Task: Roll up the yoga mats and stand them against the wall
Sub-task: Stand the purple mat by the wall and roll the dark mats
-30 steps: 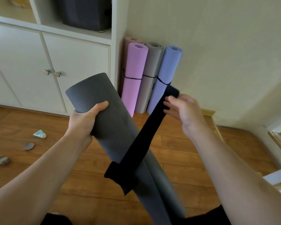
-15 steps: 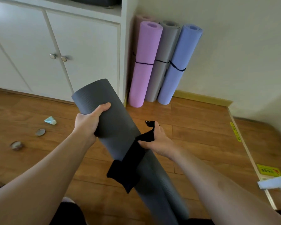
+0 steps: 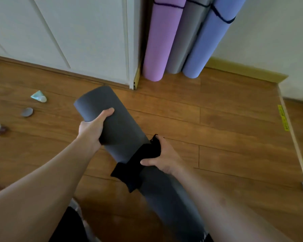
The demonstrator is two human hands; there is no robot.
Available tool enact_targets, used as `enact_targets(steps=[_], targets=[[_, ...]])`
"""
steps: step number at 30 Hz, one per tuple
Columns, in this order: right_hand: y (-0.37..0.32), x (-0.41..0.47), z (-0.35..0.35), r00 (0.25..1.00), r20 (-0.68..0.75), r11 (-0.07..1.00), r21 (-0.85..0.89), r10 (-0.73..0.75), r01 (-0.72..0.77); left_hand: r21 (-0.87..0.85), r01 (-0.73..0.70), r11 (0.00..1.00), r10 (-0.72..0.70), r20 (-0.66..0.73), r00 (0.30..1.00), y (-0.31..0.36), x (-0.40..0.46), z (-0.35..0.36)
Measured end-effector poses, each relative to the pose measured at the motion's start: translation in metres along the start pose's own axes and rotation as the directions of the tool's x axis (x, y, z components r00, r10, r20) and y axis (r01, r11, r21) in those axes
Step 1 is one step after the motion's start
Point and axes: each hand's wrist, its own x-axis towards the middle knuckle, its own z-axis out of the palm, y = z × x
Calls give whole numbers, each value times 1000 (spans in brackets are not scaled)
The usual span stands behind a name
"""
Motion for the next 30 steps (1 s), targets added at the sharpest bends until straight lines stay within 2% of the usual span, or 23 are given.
enact_targets(steps=[5, 13, 16, 18, 19, 20, 21, 22, 23, 24, 25, 26, 27, 28, 29, 30], targets=[[5, 49, 17, 1000, 23, 1000, -11, -4, 5, 12, 139, 990, -138, -84, 987, -16, 51, 3], [8, 95, 41, 993, 109, 992, -126, 43, -29, 58, 215, 975, -203, -167, 965, -50, 101, -11], [7, 100, 41, 992, 119, 988, -149, 52, -33, 156, 222, 962, -198, -154, 968, -51, 109, -13], [7, 99, 41, 992, 118, 987, -156, 54, -35, 317, 228, 921, -174, -188, 967, -46, 109, -9], [7, 98, 40, 992, 117, 987, -159, 51, -32, 465, 207, 861, -103, -240, 965, -43, 107, -6], [7, 97, 40, 992, 119, 987, -159, 47, -27, 657, 136, 742, 64, -271, 960, -38, 107, -3], [7, 97, 39, 992, 123, 988, -155, 42, -23, 838, 13, 545, 287, -202, 936, -32, 104, 0], [7, 95, 38, 991, 126, 988, -150, 40, -21, 937, -176, 301, 490, 6, 872, -26, 104, 3], [6, 94, 38, 991, 128, 989, -148, 41, -22, 927, -370, 65, 530, 282, 800, -18, 101, 7], [6, 94, 38, 991, 128, 989, -149, 42, -23, 843, -534, -55, 396, 510, 764, -10, 101, 12], [6, 93, 38, 991, 126, 988, -150, 42, -23, 764, -639, -88, 168, 644, 746, -4, 98, 18], [6, 93, 38, 991, 124, 989, -148, 42, -23, 705, -692, -155, -71, 691, 720, -4, 99, 23], [6, 93, 37, 992, 122, 990, -139, 41, -24, 618, -741, -263, -236, 703, 671, -8, 98, 29], [7, 93, 36, 992, 121, 991, -128, 40, -24, 513, -772, -375, -322, 709, 628, -15, 98, 33], [8, 93, 34, 993, 117, 993, -119, 35, -21, 434, -781, -449, -343, 723, 599, -22, 98, 35], [8, 94, 33, 994, 109, 994, -113, 28, -16, 396, -781, -483, -337, 739, 584, -27, 97, 35]])
